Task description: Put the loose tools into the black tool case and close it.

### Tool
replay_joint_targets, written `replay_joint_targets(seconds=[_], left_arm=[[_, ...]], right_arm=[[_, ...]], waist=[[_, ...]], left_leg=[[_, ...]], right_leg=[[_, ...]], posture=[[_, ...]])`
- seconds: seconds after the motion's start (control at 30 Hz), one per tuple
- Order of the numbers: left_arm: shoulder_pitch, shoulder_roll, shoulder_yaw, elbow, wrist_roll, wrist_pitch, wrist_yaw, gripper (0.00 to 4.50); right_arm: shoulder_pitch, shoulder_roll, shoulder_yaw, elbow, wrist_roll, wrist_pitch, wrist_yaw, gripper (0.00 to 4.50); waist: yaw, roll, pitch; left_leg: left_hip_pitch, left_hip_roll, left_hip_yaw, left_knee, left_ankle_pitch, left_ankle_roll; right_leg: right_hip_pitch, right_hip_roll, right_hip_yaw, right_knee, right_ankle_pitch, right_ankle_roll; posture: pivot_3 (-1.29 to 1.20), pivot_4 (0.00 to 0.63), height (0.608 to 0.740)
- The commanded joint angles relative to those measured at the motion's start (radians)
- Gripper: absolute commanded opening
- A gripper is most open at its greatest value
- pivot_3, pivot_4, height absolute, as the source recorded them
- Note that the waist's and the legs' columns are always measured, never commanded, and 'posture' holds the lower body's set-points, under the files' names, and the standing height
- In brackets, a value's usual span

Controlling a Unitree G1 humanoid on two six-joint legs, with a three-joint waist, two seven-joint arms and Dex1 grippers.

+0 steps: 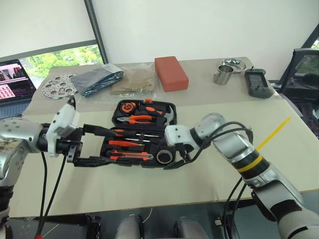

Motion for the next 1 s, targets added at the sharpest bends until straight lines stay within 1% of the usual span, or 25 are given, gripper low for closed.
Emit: replay_joint_targets(seconds=[0.03, 0.1, 0.17, 0.23, 0.3, 0.33, 0.43, 0.53, 0.7, 0.93, 1.0], left_arm=[[-0.05, -0.068, 0.013, 0.122, 0.054, -0.044, 0.115, 4.5], [-0.096, -0.111, 0.005, 0.21, 0.09, -0.048, 0.184, 4.5], [-0.157, -0.149, 0.004, 0.318, 0.099, -0.03, 0.218, 4.5], [-0.259, -0.187, -0.005, 0.507, 0.132, -0.028, 0.26, 4.5], [-0.383, -0.219, -0.026, 0.738, 0.2, -0.063, 0.327, 4.5], [-0.431, -0.23, -0.037, 0.829, 0.228, -0.085, 0.339, 4.5], [-0.535, -0.255, -0.057, 1.017, 0.281, -0.13, 0.324, 4.5], [-0.626, -0.284, -0.059, 1.177, 0.314, -0.131, 0.325, 4.5], [-0.709, -0.318, -0.051, 1.331, 0.355, -0.128, 0.331, 4.5], [-0.749, -0.355, -0.025, 1.418, 0.388, -0.131, 0.404, 4.5], [-0.754, -0.359, -0.008, 1.427, 0.385, -0.132, 0.425, 4.5]], right_arm=[[-0.026, 0.0, -0.124, 0.055, 0.037, 0.036, -0.087, 4.47], [-0.025, 0.011, -0.186, 0.11, 0.051, 0.064, -0.153, 4.47], [-0.031, 0.028, -0.25, 0.18, 0.069, 0.102, -0.226, 4.47], [-0.045, 0.043, -0.309, 0.281, 0.071, 0.134, -0.309, 4.47], [-0.068, 0.068, -0.365, 0.394, 0.083, 0.163, -0.387, 4.47], [-0.084, 0.084, -0.393, 0.446, 0.093, 0.188, -0.424, 4.47], [-0.139, 0.125, -0.459, 0.58, 0.125, 0.236, -0.502, 4.47], [-0.204, 0.164, -0.536, 0.697, 0.184, 0.288, -0.526, 4.47], [-0.282, 0.203, -0.605, 0.82, 0.244, 0.321, -0.542, 4.47], [-0.302, 0.249, -0.574, 0.922, 0.214, 0.259, -0.55, 4.47], [-0.302, 0.261, -0.555, 0.937, 0.199, 0.238, -0.543, 3.96]], waist=[[0.0, 0.0, 0.0], [0.003, -0.001, 0.0], [0.004, -0.001, 0.0], [0.004, -0.002, 0.0], [0.004, -0.002, 0.0], [0.003, -0.002, 0.0], [-0.008, -0.002, 0.0], [-0.015, -0.002, 0.0], [-0.025, -0.002, 0.0], [-0.029, -0.002, 0.0], [-0.029, -0.002, 0.0]], left_leg=[[0.0, 0.0, 0.0, 0.0, 0.0, 0.0], [0.0, 0.0, 0.0, 0.0, 0.0, 0.0], [-0.001, 0.0, 0.0, 0.001, 0.0, 0.0], [-0.001, -0.001, 0.0, 0.001, 0.0, 0.0], [-0.001, -0.001, 0.0, 0.001, 0.0, 0.0], [0.0, -0.001, 0.0, 0.001, 0.0, 0.0], [-0.001, -0.001, 0.001, 0.0, 0.001, -0.001], [-0.002, -0.001, 0.002, -0.001, 0.003, -0.004], [-0.006, -0.001, 0.005, -0.004, 0.008, -0.013], [-0.007, -0.001, 0.005, -0.005, 0.007, -0.011], [-0.008, -0.001, 0.005, -0.005, 0.007, -0.011]], right_leg=[[0.0, 0.0, 0.0, 0.0, 0.0, 0.0], [0.0, 0.0, 0.0, 0.0, 0.0, 0.0], [0.0, 0.0, 0.0, 0.0, 0.0, 0.0], [0.0, -0.001, 0.0, 0.0, 0.0, 0.0], [0.0, -0.001, 0.0, 0.001, 0.0, 0.0], [0.0, 0.0, -0.001, 0.001, 0.0, 0.0], [-0.001, 0.0, 0.001, 0.001, 0.0, 0.0], [-0.003, 0.0, 0.001, 0.001, 0.0, 0.0], [-0.009, 0.0, 0.0, 0.007, 0.0, 0.0], [-0.01, 0.0, -0.001, 0.008, 0.0, 0.0], [-0.011, 0.0, -0.001, 0.008, 0.0, 0.0]], posture=[[0.0, 0.15, 0.74], [0.0, 0.15, 0.74], [0.0, 0.15, 0.74], [0.0, 0.15, 0.74], [0.0, 0.15, 0.74], [0.0, 0.15, 0.74], [0.0, 0.15, 0.74], [0.0, 0.15, 0.74], [0.0, 0.15, 0.74], [0.0, 0.15, 0.74], [0.0, 0.15, 0.74]])
